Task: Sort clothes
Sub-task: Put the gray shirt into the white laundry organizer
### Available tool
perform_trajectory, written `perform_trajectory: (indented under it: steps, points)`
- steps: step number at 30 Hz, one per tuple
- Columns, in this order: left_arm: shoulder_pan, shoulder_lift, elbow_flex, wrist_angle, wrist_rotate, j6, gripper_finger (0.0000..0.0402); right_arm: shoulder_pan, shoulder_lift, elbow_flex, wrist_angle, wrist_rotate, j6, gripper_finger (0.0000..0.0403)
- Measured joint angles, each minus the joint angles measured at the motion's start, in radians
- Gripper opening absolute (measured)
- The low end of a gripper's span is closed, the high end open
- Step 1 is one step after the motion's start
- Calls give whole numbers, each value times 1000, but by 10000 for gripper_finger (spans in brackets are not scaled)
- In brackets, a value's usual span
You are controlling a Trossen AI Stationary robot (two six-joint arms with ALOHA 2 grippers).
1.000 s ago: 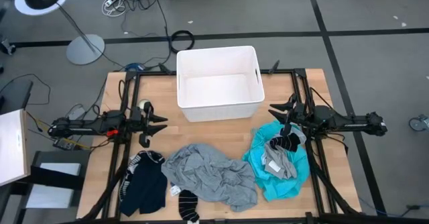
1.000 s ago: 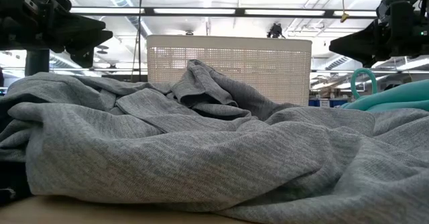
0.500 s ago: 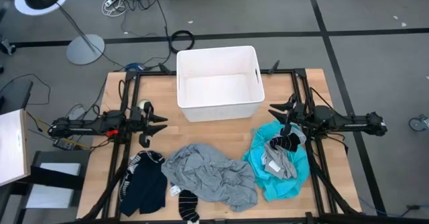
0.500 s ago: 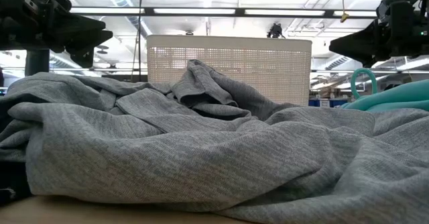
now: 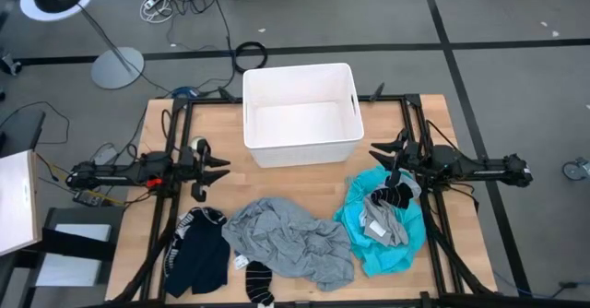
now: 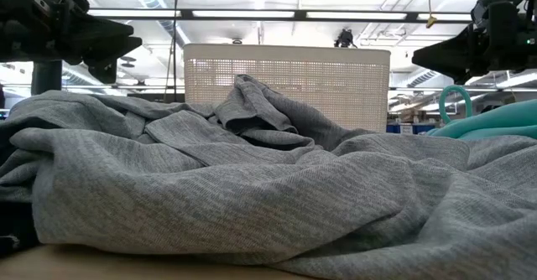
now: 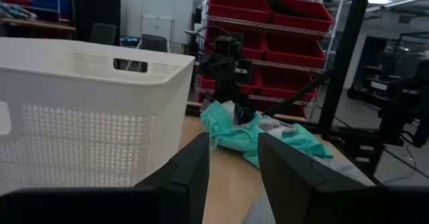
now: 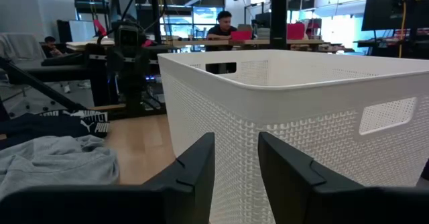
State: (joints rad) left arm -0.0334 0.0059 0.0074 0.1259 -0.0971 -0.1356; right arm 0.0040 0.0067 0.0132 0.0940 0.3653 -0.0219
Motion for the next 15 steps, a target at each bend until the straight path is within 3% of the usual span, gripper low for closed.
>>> perform_trajectory:
  steps: [11, 15]
  points:
    - [1, 1, 2, 175, -30, -27, 131, 0, 0, 0, 0, 0, 0, 116]
    - [-1, 34, 89, 107, -31, -9, 131, 0, 0, 0, 1, 0, 0, 116]
